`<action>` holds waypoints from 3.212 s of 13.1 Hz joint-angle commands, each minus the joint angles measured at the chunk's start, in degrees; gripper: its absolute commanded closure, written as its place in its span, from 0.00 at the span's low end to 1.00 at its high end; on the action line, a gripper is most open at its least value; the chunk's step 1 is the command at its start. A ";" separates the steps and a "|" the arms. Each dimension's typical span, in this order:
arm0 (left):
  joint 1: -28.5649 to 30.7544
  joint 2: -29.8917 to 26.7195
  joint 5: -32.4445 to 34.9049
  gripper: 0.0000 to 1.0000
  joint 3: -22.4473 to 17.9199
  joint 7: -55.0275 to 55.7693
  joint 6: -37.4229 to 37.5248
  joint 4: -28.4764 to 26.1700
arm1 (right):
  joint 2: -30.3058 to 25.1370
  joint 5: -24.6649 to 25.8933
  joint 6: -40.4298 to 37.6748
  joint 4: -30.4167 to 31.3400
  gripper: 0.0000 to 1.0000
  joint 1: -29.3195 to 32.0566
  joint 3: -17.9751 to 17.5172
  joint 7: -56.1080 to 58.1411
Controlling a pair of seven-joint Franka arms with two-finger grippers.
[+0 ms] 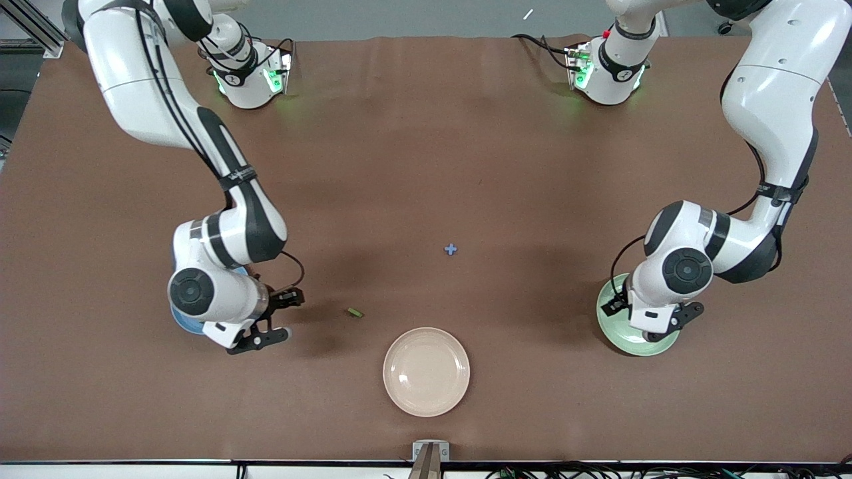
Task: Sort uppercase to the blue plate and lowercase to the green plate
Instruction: 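Grasp the blue x with the left gripper while the right gripper grasps green N, then drop the x on the green plate while the right gripper drops N on blue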
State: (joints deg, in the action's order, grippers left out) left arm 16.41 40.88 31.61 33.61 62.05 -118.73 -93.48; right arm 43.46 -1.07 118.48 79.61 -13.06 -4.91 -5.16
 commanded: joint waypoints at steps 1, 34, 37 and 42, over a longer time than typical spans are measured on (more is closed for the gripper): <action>-0.41 -1.33 -1.02 0.03 5.14 9.37 0.95 -1.70 | 0.65 -1.30 4.03 0.63 0.24 -4.24 0.42 -12.89; -31.09 8.16 -0.50 0.92 -1.79 36.57 -16.89 0.40 | 1.73 13.38 9.68 1.24 0.96 -3.03 0.42 -7.07; -30.74 7.64 -0.41 1.00 -2.67 36.48 -16.80 0.32 | -0.74 13.29 1.51 1.16 0.95 2.06 0.34 1.96; -26.79 1.58 -0.50 1.00 -2.41 35.17 -14.09 0.40 | -0.92 1.98 -7.55 1.25 0.92 14.18 0.51 29.45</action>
State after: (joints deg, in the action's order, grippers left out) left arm -11.34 46.52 30.56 31.19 97.73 -134.99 -91.93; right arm 43.58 5.98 112.81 79.07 -3.23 -3.22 15.65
